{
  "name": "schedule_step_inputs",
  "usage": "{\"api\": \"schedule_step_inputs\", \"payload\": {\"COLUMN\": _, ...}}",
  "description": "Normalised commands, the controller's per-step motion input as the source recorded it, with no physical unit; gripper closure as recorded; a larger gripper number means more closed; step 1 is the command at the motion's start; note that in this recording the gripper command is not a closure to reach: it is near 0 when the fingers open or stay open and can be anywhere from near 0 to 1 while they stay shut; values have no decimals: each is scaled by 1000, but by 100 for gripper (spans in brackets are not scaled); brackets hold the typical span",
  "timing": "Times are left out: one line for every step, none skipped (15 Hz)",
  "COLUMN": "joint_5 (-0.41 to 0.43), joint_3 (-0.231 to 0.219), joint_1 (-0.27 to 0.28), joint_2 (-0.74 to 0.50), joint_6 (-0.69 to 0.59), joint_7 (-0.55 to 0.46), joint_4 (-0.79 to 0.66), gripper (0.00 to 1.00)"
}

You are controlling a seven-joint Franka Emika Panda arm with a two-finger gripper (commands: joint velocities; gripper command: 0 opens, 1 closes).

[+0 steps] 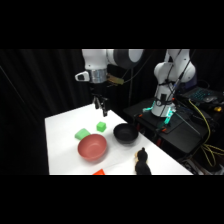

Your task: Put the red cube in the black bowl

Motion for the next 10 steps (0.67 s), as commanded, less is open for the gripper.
{"api": "schedule_step_inputs", "payload": {"joint_5": 0, "joint_3": 19, "joint_1": -18, "joint_2": -1, "joint_6": -16, "joint_7": 1, "joint_4": 10, "gripper": 0}}
{"api": "schedule_step_inputs", "payload": {"joint_5": 75, "joint_3": 30, "joint_1": -16, "joint_2": 30, "joint_6": -69, "joint_7": -48, "joint_4": 67, "gripper": 0}}
{"api": "schedule_step_inputs", "payload": {"joint_5": 139, "joint_3": 45, "joint_1": -4, "joint_2": 98, "joint_6": -89, "joint_7": -4, "joint_4": 175, "gripper": 0}}
{"api": "schedule_step_inputs", "payload": {"joint_5": 197, "joint_3": 62, "joint_1": 10, "joint_2": 152, "joint_6": -136, "joint_7": 1, "joint_4": 267, "gripper": 0}}
{"api": "schedule_step_inputs", "payload": {"joint_5": 166, "joint_3": 78, "joint_1": 39, "joint_2": 223, "joint_6": -154, "joint_7": 120, "joint_4": 371, "gripper": 0}}
{"api": "schedule_step_inputs", "payload": {"joint_5": 123, "joint_3": 103, "joint_1": 83, "joint_2": 281, "joint_6": -173, "joint_7": 224, "joint_4": 464, "gripper": 0}}
{"api": "schedule_step_inputs", "payload": {"joint_5": 61, "joint_3": 110, "joint_1": 114, "joint_2": 296, "joint_6": -174, "joint_7": 291, "joint_4": 492, "gripper": 0}}
{"api": "schedule_step_inputs", "payload": {"joint_5": 24, "joint_3": 120, "joint_1": 150, "joint_2": 320, "joint_6": -189, "joint_7": 352, "joint_4": 528, "gripper": 0}}
{"api": "schedule_step_inputs", "payload": {"joint_5": -7, "joint_3": 107, "joint_1": 159, "joint_2": 321, "joint_6": -172, "joint_7": 381, "joint_4": 522, "gripper": 0}}
{"api": "schedule_step_inputs", "payload": {"joint_5": -33, "joint_3": 94, "joint_1": 171, "joint_2": 338, "joint_6": -163, "joint_7": 407, "joint_4": 529, "gripper": 0}}
